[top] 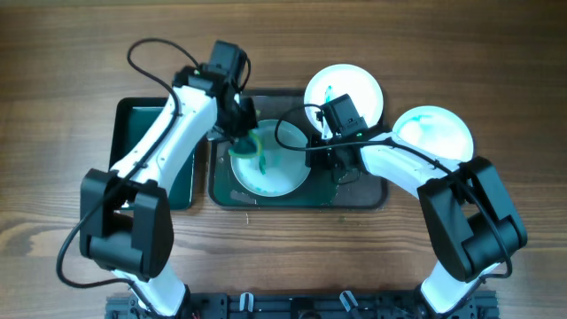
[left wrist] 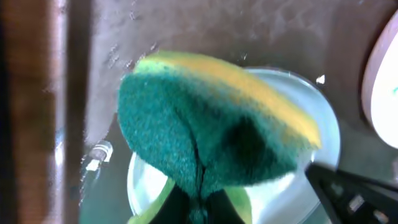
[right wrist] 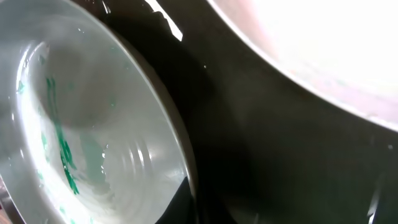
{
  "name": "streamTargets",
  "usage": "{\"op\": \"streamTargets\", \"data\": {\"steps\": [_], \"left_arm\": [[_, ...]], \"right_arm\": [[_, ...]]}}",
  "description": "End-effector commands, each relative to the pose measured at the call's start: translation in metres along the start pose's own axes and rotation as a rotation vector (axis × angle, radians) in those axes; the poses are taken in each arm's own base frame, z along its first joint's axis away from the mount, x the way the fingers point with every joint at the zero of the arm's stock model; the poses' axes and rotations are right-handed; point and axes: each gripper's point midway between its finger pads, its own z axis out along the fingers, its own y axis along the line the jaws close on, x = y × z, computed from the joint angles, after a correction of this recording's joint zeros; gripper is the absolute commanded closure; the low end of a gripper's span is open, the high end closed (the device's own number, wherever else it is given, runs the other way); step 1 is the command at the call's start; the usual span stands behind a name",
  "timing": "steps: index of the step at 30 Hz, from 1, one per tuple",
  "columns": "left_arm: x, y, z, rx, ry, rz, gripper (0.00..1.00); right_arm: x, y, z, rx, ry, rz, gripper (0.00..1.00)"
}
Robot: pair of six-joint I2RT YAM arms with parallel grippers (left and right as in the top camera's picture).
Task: Clean dirty plates on tray and stack at the side
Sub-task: 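Scrub the held plate with the sponge in the left gripper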
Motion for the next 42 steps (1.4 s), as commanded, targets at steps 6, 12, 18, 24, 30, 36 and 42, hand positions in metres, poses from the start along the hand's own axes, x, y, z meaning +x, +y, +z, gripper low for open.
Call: {"op": "streamTargets", "data": {"steps": [6,12,18,24,30,36,42], "left_arm": [[0.061,0.017,0.084,-0.076,0.076,-0.12,0.96],[0.115,-0.091,0.058,0.561,0.325,0.307,0.96],[0.012,0.014,0.089,-0.071,-0.133,-0.136,0.96],[-0.002,0.103,0.058,-0.451,-0.226,-0.29,0.96],[0.086,0.004,0.071,0.111,0.29,0.133,0.96],[0.087,-0.065,0.054,0.521,0.243,0.441,0.96],[-0.013,0.0,0.078,-0.026,-0.171,0.254,0.96]], "right_arm": [[0.001,0.005,0.005,-0.028,0.021,-0.012,0.96],[0.0,0.005,0.005,-0.029,0.019,-0.01,0.96],[0.001,0.005,0.004,-0.028,0.02,-0.008,0.96],[0.0,0.004,0.005,-0.021,0.018,0.001,0.96],[0.0,0.003,0.005,-0.016,0.017,0.019,0.96],[0.0,0.003,0.005,-0.017,0.017,0.018,0.96],[0.0,0.003,0.005,-0.017,0.017,0.018,0.96]]}}
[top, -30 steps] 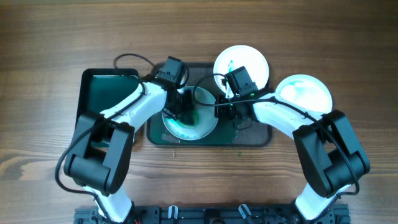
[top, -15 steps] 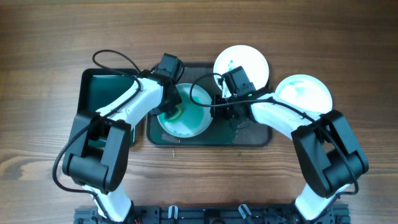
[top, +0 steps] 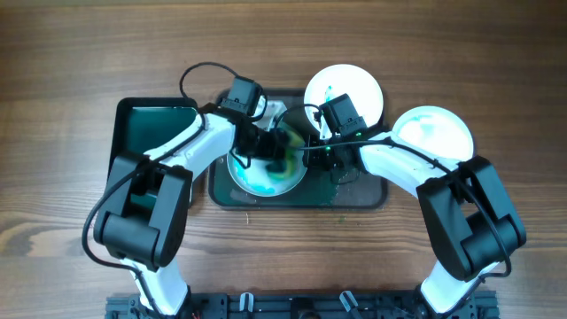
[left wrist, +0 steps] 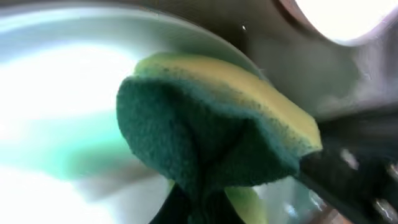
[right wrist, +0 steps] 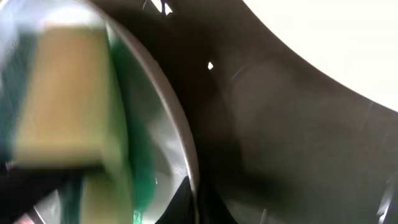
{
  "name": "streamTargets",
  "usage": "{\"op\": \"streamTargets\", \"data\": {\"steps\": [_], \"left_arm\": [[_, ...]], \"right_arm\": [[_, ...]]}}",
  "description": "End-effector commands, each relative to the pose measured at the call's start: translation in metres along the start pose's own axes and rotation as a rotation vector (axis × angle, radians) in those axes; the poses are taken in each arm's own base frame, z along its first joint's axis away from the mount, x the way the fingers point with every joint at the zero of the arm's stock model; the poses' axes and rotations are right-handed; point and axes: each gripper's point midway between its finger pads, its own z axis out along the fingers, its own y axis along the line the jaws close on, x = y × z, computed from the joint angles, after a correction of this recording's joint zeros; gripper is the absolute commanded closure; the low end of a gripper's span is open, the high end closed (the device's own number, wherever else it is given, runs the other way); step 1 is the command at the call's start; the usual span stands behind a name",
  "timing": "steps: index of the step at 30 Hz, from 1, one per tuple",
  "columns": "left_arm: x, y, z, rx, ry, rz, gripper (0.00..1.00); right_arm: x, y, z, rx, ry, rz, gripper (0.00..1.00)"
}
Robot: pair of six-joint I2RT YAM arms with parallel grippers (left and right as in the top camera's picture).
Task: Clean dirty plates on tray and stack at the side
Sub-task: 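Scrub the held plate with the sponge in the left gripper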
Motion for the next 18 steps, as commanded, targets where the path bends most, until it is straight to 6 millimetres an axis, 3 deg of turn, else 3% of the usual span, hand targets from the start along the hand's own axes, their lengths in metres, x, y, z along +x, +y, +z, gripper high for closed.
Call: {"op": "streamTargets", "data": {"steps": [1,2,4,7,8,9,11,12,13,14,16,17,18], "left_arm": [[-0.027,0.092,-0.024,-0.529,-0.199,-0.205,0.96],[-0.023,0.121,-0.046,-0.73,-0.258,-0.297,0.96],[-0.004,0.143,-0.068,-0.902,-0.26,-0.387,0.96],[0.031,0.137,-0.062,-0.89,-0.12,-0.446,0.96],[0.039,0.129,-0.055,-0.841,-0.07,-0.454,0.96],[0.051,0.109,-0.04,-0.71,0.026,-0.446,0.96],[0.065,0.042,-0.009,-0.279,0.217,-0.294,0.96],[0.067,0.018,-0.006,-0.132,0.255,-0.235,0.96],[0.07,-0.024,-0.007,0.123,0.293,-0.135,0.96],[0.07,-0.047,-0.012,0.274,0.298,-0.082,0.96],[0.066,-0.058,-0.015,0.345,0.281,-0.048,0.96],[0.062,-0.054,-0.012,0.322,0.262,-0.037,0.96],[0.053,-0.036,-0.005,0.207,0.228,-0.08,0.96]], "right_arm": [[-0.002,-0.004,0.004,0.016,0.0,0.007,0.96],[-0.001,-0.004,0.004,0.016,0.0,0.007,0.96],[-0.002,-0.004,0.004,0.016,0.0,0.007,0.96],[-0.002,-0.004,0.004,0.014,-0.002,0.007,0.96],[-0.002,-0.004,0.004,0.015,-0.002,0.007,0.96],[-0.002,-0.004,0.004,0.015,-0.002,0.007,0.96],[-0.002,-0.004,0.004,0.015,-0.002,0.007,0.96],[-0.002,-0.004,0.004,0.014,-0.002,0.007,0.96],[-0.002,-0.004,0.004,0.014,-0.002,0.007,0.96],[-0.002,-0.004,0.004,0.014,-0.002,0.007,0.96],[-0.002,-0.004,0.004,0.014,-0.002,0.007,0.96],[-0.002,-0.004,0.004,0.014,-0.002,0.007,0.96],[-0.002,-0.004,0.004,0.015,-0.002,0.007,0.96]]}}
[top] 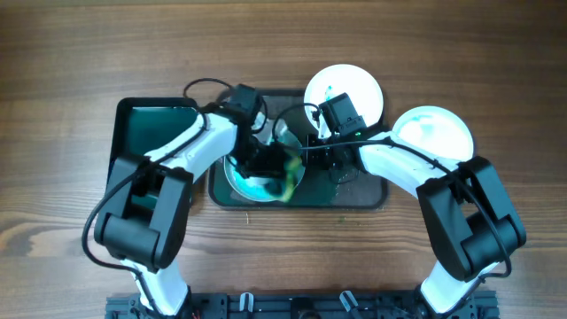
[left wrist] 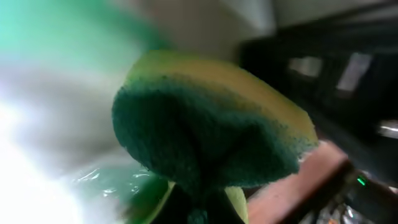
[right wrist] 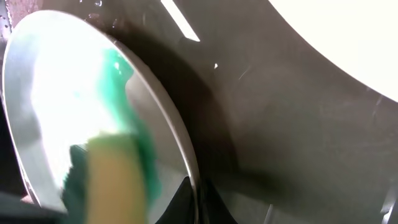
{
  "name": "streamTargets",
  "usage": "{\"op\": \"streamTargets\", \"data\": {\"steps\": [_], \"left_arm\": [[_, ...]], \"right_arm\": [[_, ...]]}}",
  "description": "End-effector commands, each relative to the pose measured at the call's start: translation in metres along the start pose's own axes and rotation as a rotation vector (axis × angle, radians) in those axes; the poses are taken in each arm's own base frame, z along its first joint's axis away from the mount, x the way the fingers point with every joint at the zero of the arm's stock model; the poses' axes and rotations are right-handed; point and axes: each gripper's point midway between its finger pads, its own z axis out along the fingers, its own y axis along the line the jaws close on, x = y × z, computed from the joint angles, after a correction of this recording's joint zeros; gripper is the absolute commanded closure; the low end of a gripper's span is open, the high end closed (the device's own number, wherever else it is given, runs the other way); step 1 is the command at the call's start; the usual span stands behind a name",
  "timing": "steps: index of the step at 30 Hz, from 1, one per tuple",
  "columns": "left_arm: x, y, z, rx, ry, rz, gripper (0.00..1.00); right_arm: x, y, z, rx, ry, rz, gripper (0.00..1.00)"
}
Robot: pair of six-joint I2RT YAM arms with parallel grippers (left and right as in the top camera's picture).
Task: Clean dirty plates on tray and stack at the side
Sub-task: 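Scrub the held plate with the sponge in the left gripper, then lift the plate with the right gripper and stack it on the side plate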
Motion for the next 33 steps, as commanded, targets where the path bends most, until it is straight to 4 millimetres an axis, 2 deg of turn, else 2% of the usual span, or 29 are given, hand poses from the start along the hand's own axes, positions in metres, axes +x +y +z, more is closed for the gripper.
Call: {"op": "streamTargets", "data": {"steps": [1,3,5,6,9,11,13,16,17,19,20,22,23,24,27,28,29,33], "left_arm": [[-0.013,0.011,0.005,-0.047,-0.052,-0.051,0.96],[-0.028,0.064,-0.008,-0.35,-0.18,-0.265,0.96],[-0.034,0.097,-0.025,-0.542,-0.288,-0.393,0.96],[-0.036,0.108,-0.035,-0.618,-0.332,-0.421,0.96],[-0.036,0.123,-0.053,-0.736,-0.381,-0.46,0.96],[-0.039,0.122,-0.075,-0.809,-0.385,-0.462,0.96],[-0.05,0.107,-0.094,-0.81,-0.394,-0.459,0.96],[-0.064,0.067,-0.113,-0.699,-0.327,-0.355,0.96],[-0.067,0.052,-0.13,-0.683,-0.323,-0.344,0.96],[-0.073,0.037,-0.151,-0.674,-0.336,-0.316,0.96],[-0.076,0.033,-0.161,-0.669,-0.347,-0.306,0.96],[-0.079,0.038,-0.171,-0.665,-0.367,-0.326,0.96],[-0.079,0.044,-0.174,-0.648,-0.366,-0.349,0.96],[-0.08,0.048,-0.176,-0.63,-0.367,-0.369,0.96],[-0.079,0.053,-0.18,-0.629,-0.37,-0.385,0.96],[-0.08,0.053,-0.18,-0.629,-0.37,-0.384,0.96],[-0.08,0.053,-0.18,-0.629,-0.372,-0.384,0.96],[-0.081,0.053,-0.18,-0.627,-0.377,-0.383,0.96]], "right_arm": [[-0.002,-0.009,0.004,0.036,-0.006,0.014,0.96],[-0.002,-0.009,0.004,0.037,-0.006,0.013,0.96],[-0.002,-0.009,0.004,0.037,-0.006,0.013,0.96],[-0.002,-0.009,0.004,0.037,-0.006,0.013,0.96],[-0.002,-0.01,0.004,0.04,-0.007,0.014,0.96],[-0.001,-0.01,0.004,0.042,-0.004,0.016,0.96],[0.0,-0.011,0.004,0.043,-0.002,0.017,0.96],[0.0,-0.011,0.004,0.044,0.0,0.017,0.96],[0.0,-0.011,0.004,0.044,0.0,0.017,0.96],[0.002,-0.011,0.005,0.047,0.006,0.035,0.96],[0.005,-0.012,0.009,0.054,0.015,0.041,0.93],[0.01,-0.015,0.015,0.058,0.033,0.048,0.85],[0.011,-0.015,0.017,0.057,0.039,0.051,0.85],[0.01,-0.014,0.016,0.053,0.037,0.05,0.96],[0.007,-0.003,0.011,0.018,0.043,0.04,0.96],[0.003,0.0,0.004,0.02,0.028,0.029,0.96],[-0.003,-0.004,-0.024,0.131,-0.04,-0.013,0.96],[-0.011,-0.015,-0.094,0.405,-0.243,-0.112,0.96]]}}
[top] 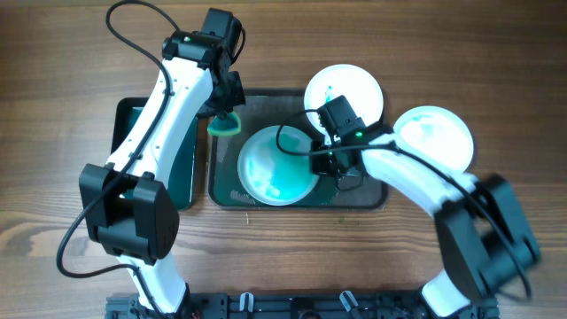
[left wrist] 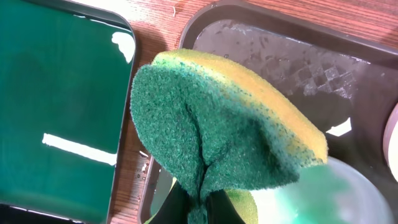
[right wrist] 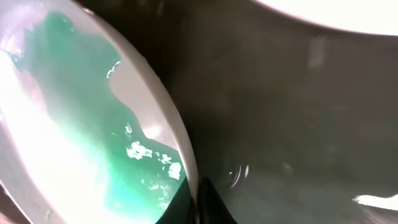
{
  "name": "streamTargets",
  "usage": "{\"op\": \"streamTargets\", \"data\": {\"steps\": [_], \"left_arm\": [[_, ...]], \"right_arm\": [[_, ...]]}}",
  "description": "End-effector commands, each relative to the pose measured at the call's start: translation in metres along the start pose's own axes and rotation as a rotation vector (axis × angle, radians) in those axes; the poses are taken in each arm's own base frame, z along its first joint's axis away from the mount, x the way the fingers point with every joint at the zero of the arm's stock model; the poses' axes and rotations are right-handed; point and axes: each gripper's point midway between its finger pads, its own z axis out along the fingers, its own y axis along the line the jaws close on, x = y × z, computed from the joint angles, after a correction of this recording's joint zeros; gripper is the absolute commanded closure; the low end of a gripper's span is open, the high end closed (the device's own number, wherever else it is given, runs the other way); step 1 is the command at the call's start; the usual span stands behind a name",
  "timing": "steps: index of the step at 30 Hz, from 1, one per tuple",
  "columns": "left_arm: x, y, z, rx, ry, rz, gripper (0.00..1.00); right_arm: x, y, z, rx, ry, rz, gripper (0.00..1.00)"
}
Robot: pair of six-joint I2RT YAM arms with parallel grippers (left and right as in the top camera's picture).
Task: Clean dirty plates on tray and stack at the side
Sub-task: 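Lift the plate with the right gripper and stack it on the side plate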
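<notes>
A white plate smeared with green liquid sits on the dark tray. My right gripper is shut on the plate's right rim. My left gripper is shut on a green and yellow sponge, folded between its fingers, held over the tray's far left corner, clear of the plate. A second dirty plate rests at the tray's far right edge. Another plate with a pale blue-green sheen lies on the table to the right.
A green tray of liquid lies left of the dark tray, seen close in the left wrist view as a green surface. The wooden table surrounds everything.
My left gripper has lifted the sponge off the plate and now holds it over the tray's far left corner. The plate shows a wide green smear. The right gripper still holds the rim.
First the sponge was held over the plate's far left edge while the right gripper gripped the rim. Then the sponge was on the plate's right part, then nearer its front. Now the sponge is off the plate, which is coated in green liquid.
</notes>
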Motion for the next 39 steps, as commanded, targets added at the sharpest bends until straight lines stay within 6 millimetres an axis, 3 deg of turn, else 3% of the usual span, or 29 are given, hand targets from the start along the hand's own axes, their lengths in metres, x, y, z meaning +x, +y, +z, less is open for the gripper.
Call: {"op": "streamTargets", "data": {"steps": [1,4,9,12,15,18,24,28,31,33,35,37,39], "left_arm": [[-0.006,-0.005,-0.007,0.025,-0.025,0.017,0.96],[-0.006,-0.006,-0.007,0.028,-0.028,0.017,0.96],[-0.004,-0.01,-0.007,0.051,-0.016,0.018,0.96],[-0.004,-0.01,-0.007,0.051,-0.016,0.018,0.96],[-0.004,-0.01,-0.007,0.051,-0.016,0.018,0.96],[-0.004,-0.01,-0.007,0.05,-0.016,0.018,0.96],[-0.004,-0.01,-0.007,0.051,-0.016,0.018,0.96],[-0.004,-0.01,-0.007,0.05,-0.015,0.018,0.96],[-0.004,-0.01,-0.007,0.05,-0.015,0.018,0.96],[-0.004,-0.01,-0.007,0.051,-0.016,0.018,0.96],[-0.004,-0.01,-0.007,0.05,-0.015,0.019,0.96],[-0.004,-0.01,-0.007,0.05,-0.015,0.018,0.96],[-0.004,-0.01,-0.007,0.05,-0.015,0.018,0.96]], "right_arm": [[-0.033,-0.016,-0.077,0.247,-0.328,-0.092,0.96],[-0.038,-0.026,-0.126,0.416,-0.509,-0.138,0.96],[-0.049,-0.025,-0.175,0.666,-0.736,-0.267,0.96],[-0.053,-0.008,-0.199,0.781,-0.848,-0.379,0.96],[-0.056,0.023,-0.242,0.976,-0.986,-0.524,0.96],[-0.055,0.044,-0.261,1.013,-1.046,-0.55,0.96],[-0.054,0.052,-0.253,0.908,-1.088,-0.5,0.96],[-0.043,0.061,-0.203,0.628,-0.984,-0.492,0.96],[-0.018,0.056,-0.142,0.318,-0.694,-0.365,0.96],[-0.011,0.06,-0.121,0.149,-0.535,-0.304,0.96],[-0.019,0.06,-0.129,0.009,-0.468,-0.24,0.96],[-0.043,0.04,-0.162,-0.128,-0.476,-0.113,0.96],[-0.064,-0.013,-0.187,-0.144,-0.502,0.048,0.96]]}}
